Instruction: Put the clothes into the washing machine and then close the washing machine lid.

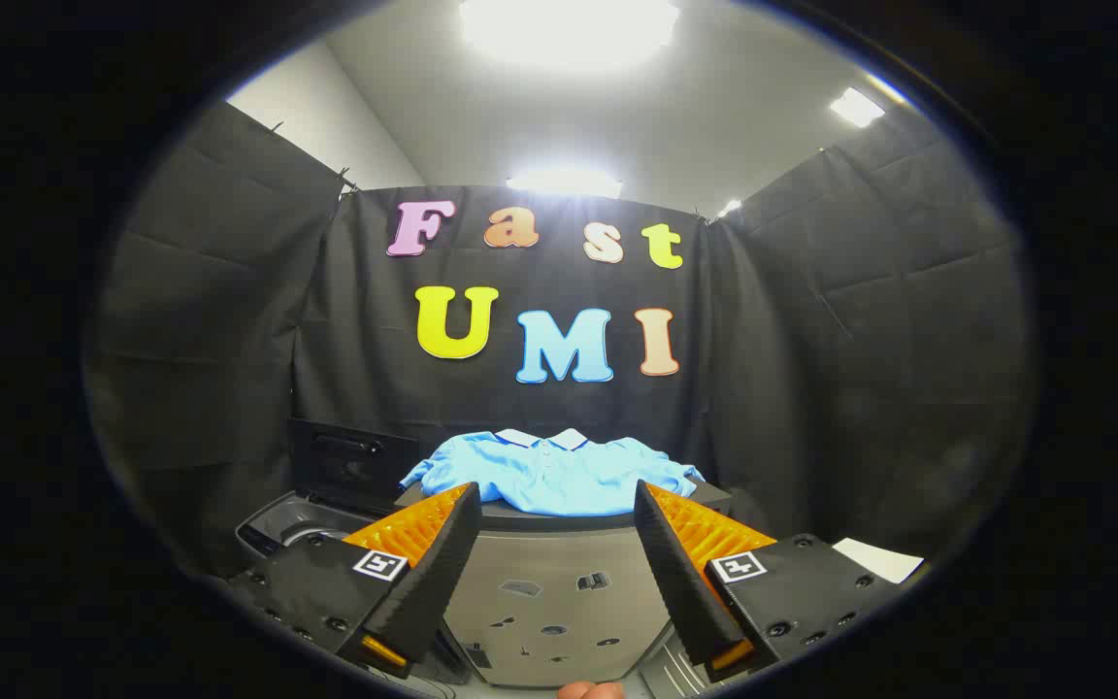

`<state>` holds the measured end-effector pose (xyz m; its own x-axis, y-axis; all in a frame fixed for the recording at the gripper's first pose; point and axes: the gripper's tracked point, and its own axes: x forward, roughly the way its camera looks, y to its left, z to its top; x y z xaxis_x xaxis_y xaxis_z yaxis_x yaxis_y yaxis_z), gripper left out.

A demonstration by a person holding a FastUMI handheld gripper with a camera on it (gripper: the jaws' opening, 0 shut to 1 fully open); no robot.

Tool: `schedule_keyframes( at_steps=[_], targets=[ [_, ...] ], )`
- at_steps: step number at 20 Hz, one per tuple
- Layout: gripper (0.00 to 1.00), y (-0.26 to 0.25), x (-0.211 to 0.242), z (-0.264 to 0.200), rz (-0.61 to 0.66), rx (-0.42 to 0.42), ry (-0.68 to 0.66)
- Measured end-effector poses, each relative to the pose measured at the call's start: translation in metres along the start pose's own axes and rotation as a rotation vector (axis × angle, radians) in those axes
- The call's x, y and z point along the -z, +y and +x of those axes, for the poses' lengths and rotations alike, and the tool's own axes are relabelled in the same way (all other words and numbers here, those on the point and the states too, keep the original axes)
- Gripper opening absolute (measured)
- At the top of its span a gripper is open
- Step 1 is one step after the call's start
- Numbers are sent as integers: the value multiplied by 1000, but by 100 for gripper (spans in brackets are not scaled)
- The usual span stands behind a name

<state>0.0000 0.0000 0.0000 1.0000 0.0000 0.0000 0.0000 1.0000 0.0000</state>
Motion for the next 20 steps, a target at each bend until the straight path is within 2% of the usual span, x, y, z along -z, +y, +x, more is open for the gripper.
schedule_keyframes(
  at_steps=[20],
  targets=[
    [98,8,5,21,-52,-19,-3]
  ],
)
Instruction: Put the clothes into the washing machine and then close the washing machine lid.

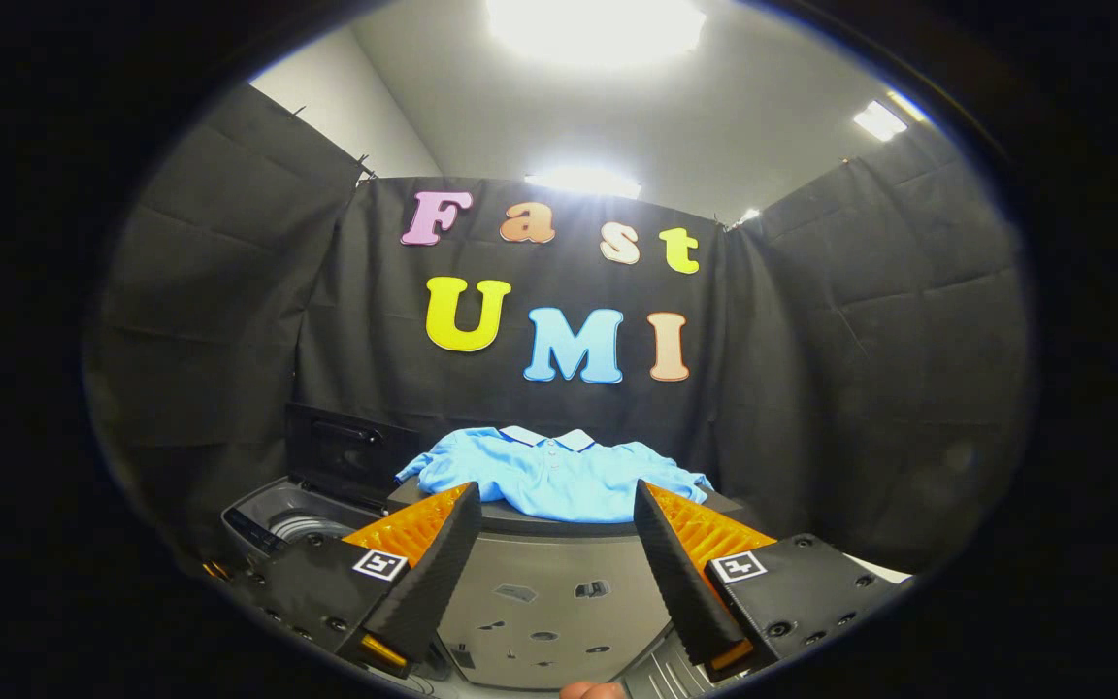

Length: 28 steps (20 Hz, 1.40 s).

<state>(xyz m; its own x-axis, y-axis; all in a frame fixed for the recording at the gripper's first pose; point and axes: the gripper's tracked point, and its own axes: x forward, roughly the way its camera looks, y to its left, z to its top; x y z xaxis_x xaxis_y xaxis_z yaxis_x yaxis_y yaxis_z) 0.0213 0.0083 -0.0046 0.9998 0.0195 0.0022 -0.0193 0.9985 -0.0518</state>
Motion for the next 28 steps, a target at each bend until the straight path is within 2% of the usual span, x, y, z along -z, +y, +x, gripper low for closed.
schedule_keyframes(
  at_steps=[17,28],
  targets=[
    [98,19,1,27,-6,-31,6],
    [98,41,-24,49,-26,-15,33]
  ],
)
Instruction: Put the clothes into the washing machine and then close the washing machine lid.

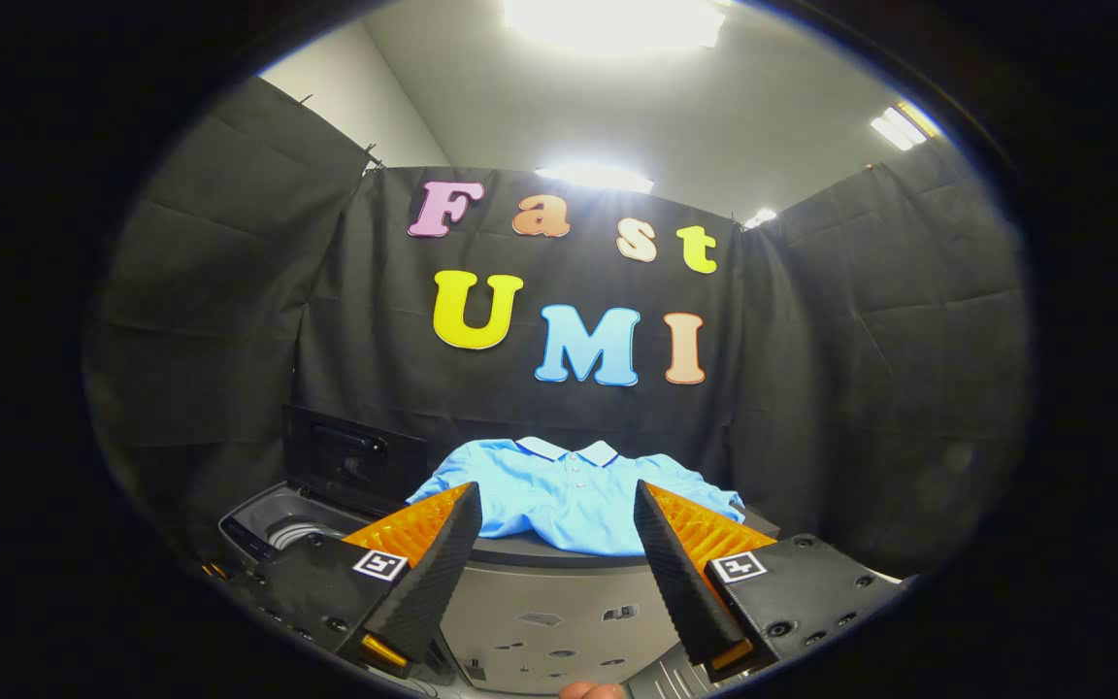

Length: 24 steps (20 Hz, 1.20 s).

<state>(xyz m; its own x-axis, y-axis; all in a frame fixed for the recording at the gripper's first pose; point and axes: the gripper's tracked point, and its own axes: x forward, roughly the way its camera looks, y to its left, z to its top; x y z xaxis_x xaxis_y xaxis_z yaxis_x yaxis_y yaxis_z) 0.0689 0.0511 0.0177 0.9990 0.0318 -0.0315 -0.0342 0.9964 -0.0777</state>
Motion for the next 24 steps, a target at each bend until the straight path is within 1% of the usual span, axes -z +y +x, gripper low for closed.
schedule_keyframes(
  at_steps=[2,4,6,8,11,12,16,20,22,24],
  targets=[
    [98,8,-6,5,20,-2,36],
    [98,17,-20,10,70,2,56],
    [98,23,-27,15,101,28,99],
    [98,26,-41,24,91,56,114],
    [98,18,-52,41,28,104,157],
    [98,14,-55,49,27,119,173],
    [98,-2,-65,80,58,127,244],
    [98,-29,-58,114,99,160,316],
    [98,-31,-51,132,123,144,347],
    [98,-34,-40,150,121,131,381]
  ],
)
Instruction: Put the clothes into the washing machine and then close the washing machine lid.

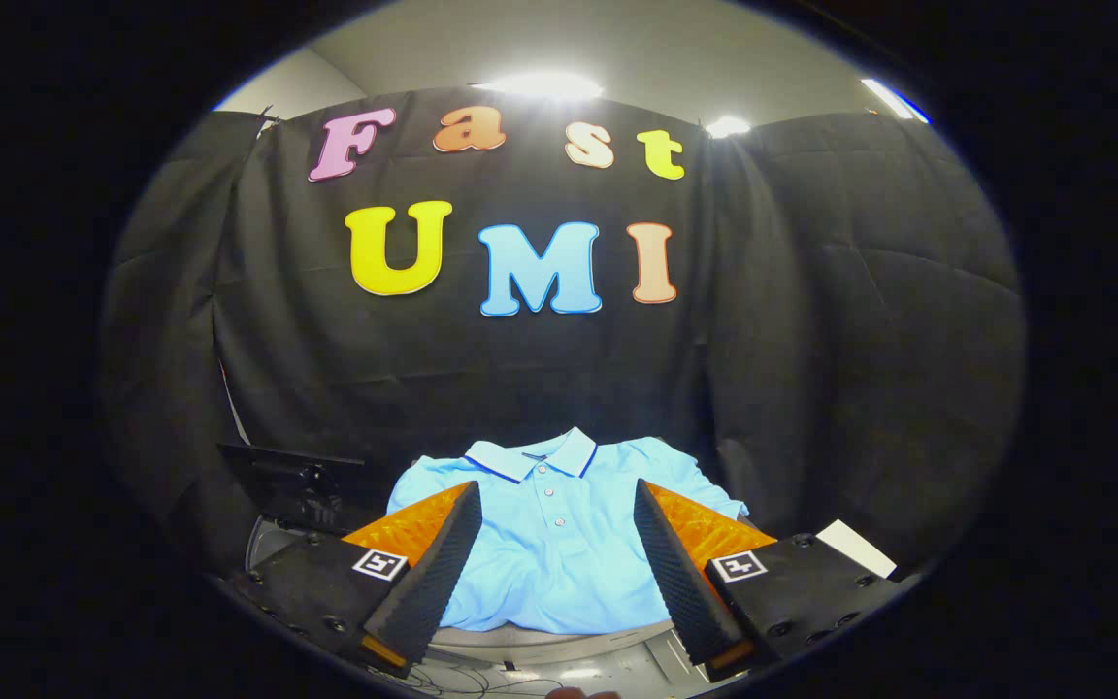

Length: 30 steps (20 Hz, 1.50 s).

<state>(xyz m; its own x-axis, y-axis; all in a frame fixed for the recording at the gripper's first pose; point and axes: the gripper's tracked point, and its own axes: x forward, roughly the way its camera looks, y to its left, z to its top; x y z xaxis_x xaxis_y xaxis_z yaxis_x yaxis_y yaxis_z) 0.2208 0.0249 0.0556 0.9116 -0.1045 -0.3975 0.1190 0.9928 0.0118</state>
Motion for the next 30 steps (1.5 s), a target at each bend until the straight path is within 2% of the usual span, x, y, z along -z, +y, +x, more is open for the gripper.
schedule_keyframes(
  at_steps=[8,13,19,23,30],
  targets=[
    [98,0,45,80,-43,-80,161],
    [98,-3,77,109,-56,-111,236],
    [98,2,108,119,-105,-144,293],
    [98,4,112,118,-35,-156,310],
    [97,5,111,118,-53,-177,307]
  ],
)
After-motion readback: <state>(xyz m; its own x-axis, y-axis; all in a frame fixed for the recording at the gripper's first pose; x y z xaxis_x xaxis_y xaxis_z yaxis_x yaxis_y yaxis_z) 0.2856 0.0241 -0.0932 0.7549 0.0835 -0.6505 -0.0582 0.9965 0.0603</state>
